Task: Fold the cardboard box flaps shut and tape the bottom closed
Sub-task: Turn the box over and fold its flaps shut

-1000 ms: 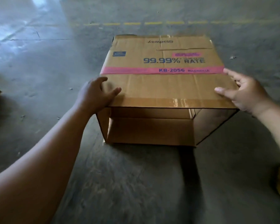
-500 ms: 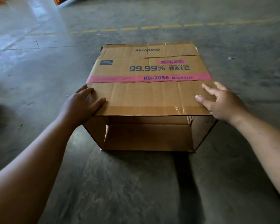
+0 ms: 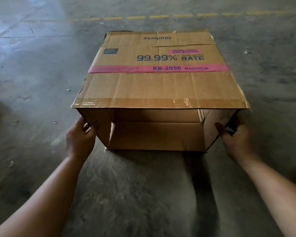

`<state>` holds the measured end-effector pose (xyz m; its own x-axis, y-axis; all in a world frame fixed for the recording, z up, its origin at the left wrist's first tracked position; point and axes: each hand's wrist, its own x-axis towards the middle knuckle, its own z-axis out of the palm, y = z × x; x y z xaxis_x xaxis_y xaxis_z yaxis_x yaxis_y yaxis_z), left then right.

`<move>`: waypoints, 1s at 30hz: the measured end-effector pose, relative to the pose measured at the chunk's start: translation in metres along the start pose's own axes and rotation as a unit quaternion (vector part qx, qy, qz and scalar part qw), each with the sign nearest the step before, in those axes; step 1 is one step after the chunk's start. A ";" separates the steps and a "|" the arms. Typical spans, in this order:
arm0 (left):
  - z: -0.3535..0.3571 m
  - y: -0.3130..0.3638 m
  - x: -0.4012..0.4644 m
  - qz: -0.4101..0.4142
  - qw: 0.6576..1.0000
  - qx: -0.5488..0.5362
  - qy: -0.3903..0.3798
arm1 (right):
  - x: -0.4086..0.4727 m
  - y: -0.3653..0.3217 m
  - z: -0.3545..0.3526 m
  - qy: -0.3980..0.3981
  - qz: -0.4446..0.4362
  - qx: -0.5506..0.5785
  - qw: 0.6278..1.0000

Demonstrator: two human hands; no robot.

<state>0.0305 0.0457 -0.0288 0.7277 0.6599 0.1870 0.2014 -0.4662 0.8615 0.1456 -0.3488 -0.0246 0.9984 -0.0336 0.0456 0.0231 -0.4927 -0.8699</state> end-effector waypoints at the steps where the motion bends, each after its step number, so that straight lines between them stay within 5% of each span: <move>1: 0.001 -0.002 -0.002 0.001 0.999 0.032 -0.002 | 0.000 0.005 0.002 0.000 -0.007 -0.022 1.000; 13: 0.021 -0.051 0.001 -0.090 0.991 0.092 -0.039 | -0.001 0.035 0.039 0.014 0.033 -0.038 0.999; 17: 0.024 -0.047 0.011 -0.059 0.992 0.108 -0.020 | 0.009 0.024 0.043 0.037 -0.002 -0.071 0.997; 30: -0.019 0.156 0.175 0.124 0.974 0.184 0.040 | 0.152 -0.174 -0.064 0.110 -0.175 -0.287 0.935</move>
<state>0.1770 0.0994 0.1476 0.7339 0.5369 0.4161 0.2585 -0.7872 0.5599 0.2905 -0.3238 0.1657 0.8986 0.0693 0.4332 0.2510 -0.8911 -0.3780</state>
